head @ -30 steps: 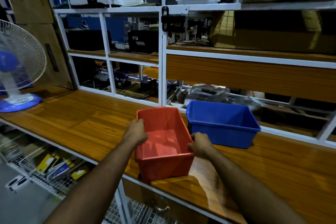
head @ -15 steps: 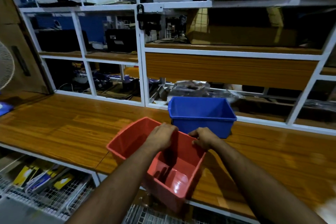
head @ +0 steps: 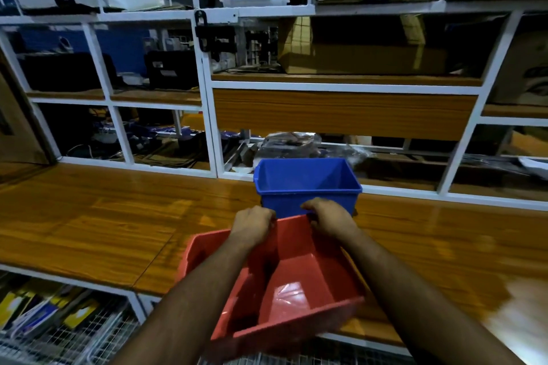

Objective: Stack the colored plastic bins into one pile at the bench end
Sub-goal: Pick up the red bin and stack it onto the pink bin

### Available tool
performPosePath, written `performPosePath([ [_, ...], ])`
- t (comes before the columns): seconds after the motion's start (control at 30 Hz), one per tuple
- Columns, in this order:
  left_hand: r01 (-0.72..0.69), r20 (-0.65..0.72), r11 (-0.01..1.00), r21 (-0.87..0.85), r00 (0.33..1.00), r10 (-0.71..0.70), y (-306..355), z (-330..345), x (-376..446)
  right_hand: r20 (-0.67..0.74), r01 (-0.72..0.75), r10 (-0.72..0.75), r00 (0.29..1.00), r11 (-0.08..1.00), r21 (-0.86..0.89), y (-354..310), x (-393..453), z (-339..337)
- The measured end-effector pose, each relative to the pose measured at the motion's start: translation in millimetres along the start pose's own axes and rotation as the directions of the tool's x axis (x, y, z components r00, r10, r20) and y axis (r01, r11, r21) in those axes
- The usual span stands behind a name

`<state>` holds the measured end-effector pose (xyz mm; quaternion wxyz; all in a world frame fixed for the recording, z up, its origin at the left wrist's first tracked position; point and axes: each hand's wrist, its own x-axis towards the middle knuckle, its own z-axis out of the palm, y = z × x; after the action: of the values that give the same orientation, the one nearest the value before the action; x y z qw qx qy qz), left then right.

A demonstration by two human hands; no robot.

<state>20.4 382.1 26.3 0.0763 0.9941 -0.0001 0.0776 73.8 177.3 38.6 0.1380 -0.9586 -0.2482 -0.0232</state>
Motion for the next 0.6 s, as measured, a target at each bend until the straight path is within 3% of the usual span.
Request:
performPosePath([
  [0.13,0.102,-0.002,0.995,0.005,0.995,-0.102,-4,2,2,-0.144,-0.11,0.114,0.983,0.993,0.037,11,-6,-4],
  [0.27,0.228,0.024,0.972,-0.06,0.974,-0.227,-3,5,2,-0.135,-0.312,0.316,0.939,0.949,0.054,19,-15,-9],
  [0.37,0.331,0.064,0.923,-0.196,0.944,-0.325,-4,7,4,-0.001,-0.469,0.47,0.882,0.881,0.062,24,-26,-10],
  [0.47,0.404,0.101,0.847,-0.346,0.913,-0.394,-5,9,2,0.215,-0.597,0.557,0.802,0.742,0.306,31,-37,-7],
  [0.53,0.444,0.152,0.745,-0.497,0.89,-0.429,-6,12,2,0.321,-0.65,0.569,0.757,0.608,0.456,36,-44,-4],
  [0.6,0.462,0.217,0.586,-0.666,0.871,-0.44,-6,14,-1,0.345,-0.658,0.569,0.746,0.552,0.512,44,-50,-3],
])
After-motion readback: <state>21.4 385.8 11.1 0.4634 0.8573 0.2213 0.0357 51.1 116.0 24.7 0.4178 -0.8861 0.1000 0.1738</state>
